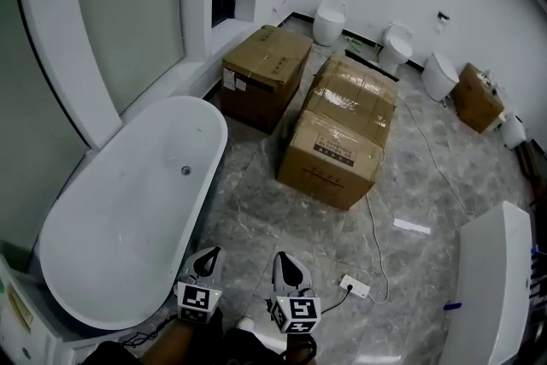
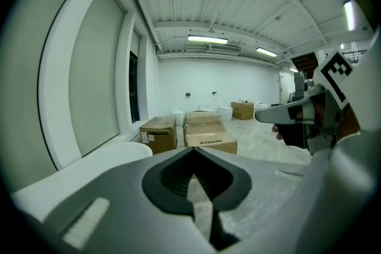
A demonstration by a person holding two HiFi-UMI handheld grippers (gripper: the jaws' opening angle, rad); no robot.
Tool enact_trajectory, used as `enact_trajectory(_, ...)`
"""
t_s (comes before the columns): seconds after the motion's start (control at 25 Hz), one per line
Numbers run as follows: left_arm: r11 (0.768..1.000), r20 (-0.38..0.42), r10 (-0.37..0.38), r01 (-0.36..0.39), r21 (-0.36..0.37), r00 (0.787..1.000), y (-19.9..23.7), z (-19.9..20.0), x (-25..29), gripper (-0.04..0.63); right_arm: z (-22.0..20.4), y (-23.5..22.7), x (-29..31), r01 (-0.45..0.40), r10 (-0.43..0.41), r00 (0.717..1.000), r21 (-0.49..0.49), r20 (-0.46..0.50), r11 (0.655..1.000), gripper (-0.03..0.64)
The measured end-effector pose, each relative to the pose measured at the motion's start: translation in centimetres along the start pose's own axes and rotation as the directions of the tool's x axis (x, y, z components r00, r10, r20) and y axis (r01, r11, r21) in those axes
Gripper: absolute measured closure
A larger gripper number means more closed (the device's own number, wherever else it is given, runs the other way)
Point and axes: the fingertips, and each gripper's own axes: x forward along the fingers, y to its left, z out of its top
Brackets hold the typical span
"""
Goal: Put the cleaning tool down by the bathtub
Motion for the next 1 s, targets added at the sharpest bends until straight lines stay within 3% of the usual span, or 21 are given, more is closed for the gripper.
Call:
enact_trajectory(0.24, 0.997, 0.029, -0.061, 0.059, 0.052, 0.998, -1.7, 2.5, -2.0, 0.595, 1.8, -0.6, -3.2, 0.018, -0.018, 1.000, -0.048, 0.003, 0.999, 0.606)
enact_trajectory(0.52, 0.995, 0.059, -0.060, 0.055, 0.078, 0.996, -2.6, 4.5, -4.2, 0.595, 4.0, -0.6, -5.3, 0.023, -0.020, 0.998, -0.037, 0.064, 0.999, 0.606)
enact_trajectory(1.0, 0.999, 0.086, -0.003, -0.001, 0.048, 0.996, -1.9, 4.3, -8.3, 0.595, 3.9, 2.7, -6.8, -0.036, 0.042, 0.995, -0.065, 0.087, 0.997, 0.606)
